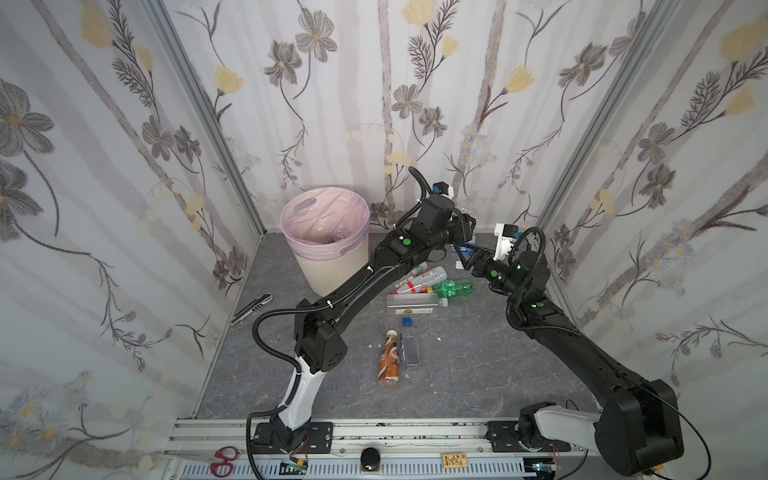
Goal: Throw the plastic bottles in the bin
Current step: 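Close the right gripper on the Pocari bottle while the left gripper opens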
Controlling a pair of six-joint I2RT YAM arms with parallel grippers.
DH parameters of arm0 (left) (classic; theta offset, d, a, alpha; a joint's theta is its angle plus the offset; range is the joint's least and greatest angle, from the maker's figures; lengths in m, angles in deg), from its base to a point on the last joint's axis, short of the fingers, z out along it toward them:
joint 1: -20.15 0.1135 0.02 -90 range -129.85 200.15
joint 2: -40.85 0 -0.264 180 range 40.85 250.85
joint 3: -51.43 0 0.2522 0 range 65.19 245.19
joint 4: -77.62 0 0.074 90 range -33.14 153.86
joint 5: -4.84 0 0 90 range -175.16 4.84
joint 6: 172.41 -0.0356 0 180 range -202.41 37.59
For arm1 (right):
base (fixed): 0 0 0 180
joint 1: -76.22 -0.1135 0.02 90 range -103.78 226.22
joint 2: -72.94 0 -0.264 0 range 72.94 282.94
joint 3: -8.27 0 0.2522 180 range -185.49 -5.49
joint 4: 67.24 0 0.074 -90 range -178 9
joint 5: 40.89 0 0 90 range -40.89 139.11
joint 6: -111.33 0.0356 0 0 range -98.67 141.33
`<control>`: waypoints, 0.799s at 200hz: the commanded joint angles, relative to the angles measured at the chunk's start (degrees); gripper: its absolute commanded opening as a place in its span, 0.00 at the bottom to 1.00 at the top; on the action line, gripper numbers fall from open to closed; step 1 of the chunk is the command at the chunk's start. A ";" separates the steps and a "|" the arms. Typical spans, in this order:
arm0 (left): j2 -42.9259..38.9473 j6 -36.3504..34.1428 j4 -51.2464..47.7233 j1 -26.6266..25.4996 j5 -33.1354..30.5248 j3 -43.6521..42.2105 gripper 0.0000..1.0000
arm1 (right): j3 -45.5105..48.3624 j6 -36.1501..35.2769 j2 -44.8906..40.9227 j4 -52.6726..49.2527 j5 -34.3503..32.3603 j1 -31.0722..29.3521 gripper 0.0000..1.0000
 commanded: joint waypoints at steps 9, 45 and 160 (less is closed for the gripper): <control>-0.60 1.76 1.24 0.06 2.15 0.81 0.62 | -0.09 0.43 -0.17 3.41 -0.12 -0.10 0.48; -0.78 1.74 1.18 0.35 2.34 0.28 0.69 | 0.41 -0.06 -0.66 2.89 -0.28 -0.07 0.45; -10.44 -2.36 -4.31 8.49 4.67 -2.45 1.00 | -3.89 0.84 2.37 2.12 -1.52 -0.27 0.44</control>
